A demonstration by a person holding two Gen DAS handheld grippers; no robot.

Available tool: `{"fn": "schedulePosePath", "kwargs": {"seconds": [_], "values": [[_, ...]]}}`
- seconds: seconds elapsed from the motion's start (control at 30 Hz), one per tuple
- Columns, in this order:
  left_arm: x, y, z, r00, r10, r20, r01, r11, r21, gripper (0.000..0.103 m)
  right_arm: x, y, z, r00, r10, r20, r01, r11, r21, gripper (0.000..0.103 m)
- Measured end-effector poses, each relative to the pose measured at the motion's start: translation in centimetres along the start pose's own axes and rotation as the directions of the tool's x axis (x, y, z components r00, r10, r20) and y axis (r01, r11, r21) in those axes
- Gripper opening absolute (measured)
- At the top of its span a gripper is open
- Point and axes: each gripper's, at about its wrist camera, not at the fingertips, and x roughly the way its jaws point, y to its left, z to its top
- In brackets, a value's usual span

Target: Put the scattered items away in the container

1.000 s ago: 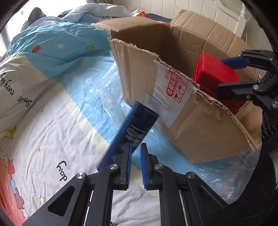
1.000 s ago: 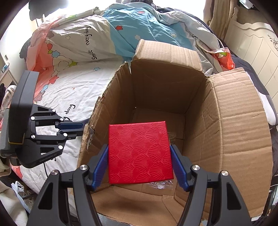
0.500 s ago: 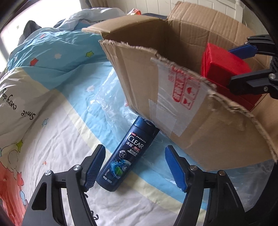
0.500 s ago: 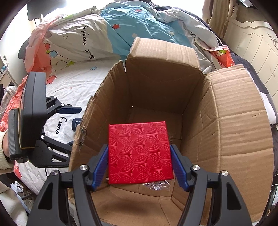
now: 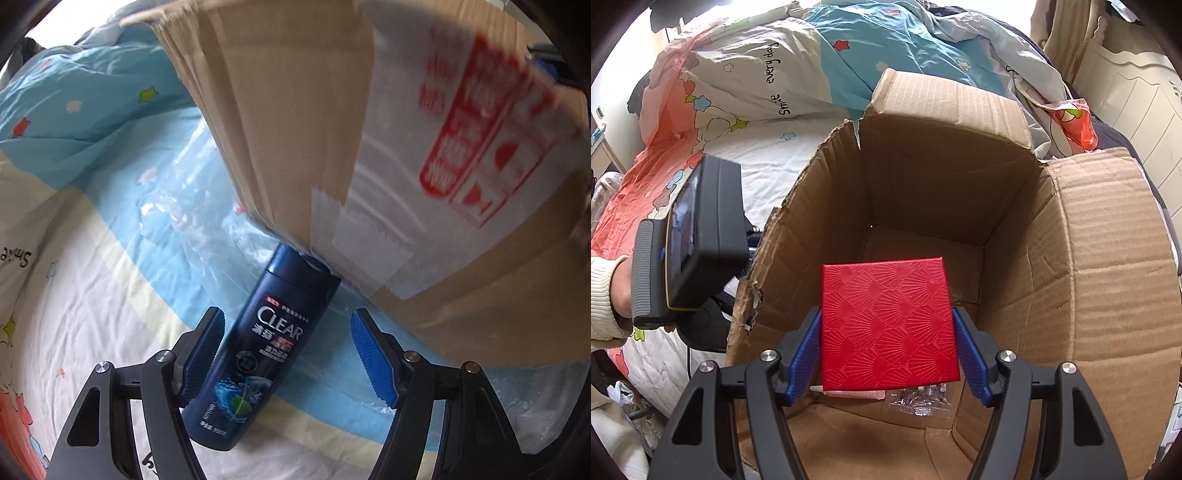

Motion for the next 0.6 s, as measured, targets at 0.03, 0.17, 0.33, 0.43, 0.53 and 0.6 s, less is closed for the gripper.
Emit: {"fn": "schedulePosePath", "kwargs": {"seconds": [0.03, 0.17, 0.33, 0.43, 0.53, 0.6], "values": [[0.2, 0.0, -0.2, 1.0, 0.014, -0.005, -0.014, 1.0, 0.01, 0.058, 0.0, 0.0, 0.0, 1.0, 0.002, -0.001, -0.002, 1.0, 0.0, 0.064], [0.2, 0.9, -0.5, 1.0, -0.002, -0.007, 0.002, 1.0, -0.022, 0.044, 0.2, 0.0, 0.0, 1.0, 0.006, -0.006, -0.006, 1.0, -0.006, 0.064], [-1.4, 2.1, -0.6, 0.999, -0.041, 0.01, 0.042, 0.997, -0.062, 0.015, 0.2, 0.2, 0.1, 1.0, 0.004, -0.006, -0.005, 1.0, -0.014, 0.064], [-1.8, 2.4, -0.7, 1.0, -0.022, -0.004, 0.022, 0.998, -0.052, 0.003, 0.1, 0.1, 0.2, 1.0, 0.007, -0.002, -0.007, 1.0, -0.006, 0.064], [-1.6, 2.2, -0.9, 1.0, 0.001, -0.003, -0.001, 0.999, -0.034, 0.005, -0.1, 0.0, 0.2, 1.0, 0.008, 0.003, -0.008, 1.0, -0.001, 0.064], [-1.3, 2.1, -0.7, 1.0, 0.008, -0.003, -0.009, 1.0, -0.028, 0.011, -0.1, -0.1, 0.2, 1.0, 0.01, 0.002, -0.01, 1.0, 0.001, 0.064]]}}
